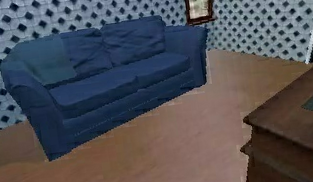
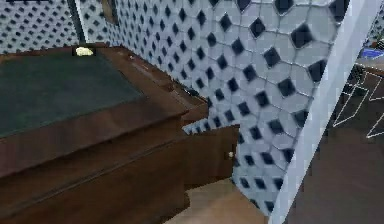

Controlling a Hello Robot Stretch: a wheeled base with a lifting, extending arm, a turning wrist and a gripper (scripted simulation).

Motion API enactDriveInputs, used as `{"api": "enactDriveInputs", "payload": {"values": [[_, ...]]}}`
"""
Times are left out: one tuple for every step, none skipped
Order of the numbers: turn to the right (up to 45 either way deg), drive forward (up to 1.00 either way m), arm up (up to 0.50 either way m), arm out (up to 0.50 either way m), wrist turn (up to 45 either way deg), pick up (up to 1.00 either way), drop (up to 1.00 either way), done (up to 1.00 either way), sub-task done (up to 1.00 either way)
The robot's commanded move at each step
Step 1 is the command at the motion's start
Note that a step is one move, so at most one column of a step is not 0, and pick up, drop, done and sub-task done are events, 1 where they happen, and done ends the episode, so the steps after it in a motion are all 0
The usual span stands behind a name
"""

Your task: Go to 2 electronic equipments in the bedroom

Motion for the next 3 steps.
{"api": "enactDriveInputs", "payload": {"values": [[-27.0, 0.00, 0.00, 0.00, 0.0, 0.00, 0.00, 0.00, 0.00], [0.0, 0.55, 0.00, 0.00, 0.0, 0.00, 0.00, 0.00, 0.00], [39.0, 0.00, 0.00, 0.00, 0.0, 0.00, 0.00, 0.00, 0.00]]}}
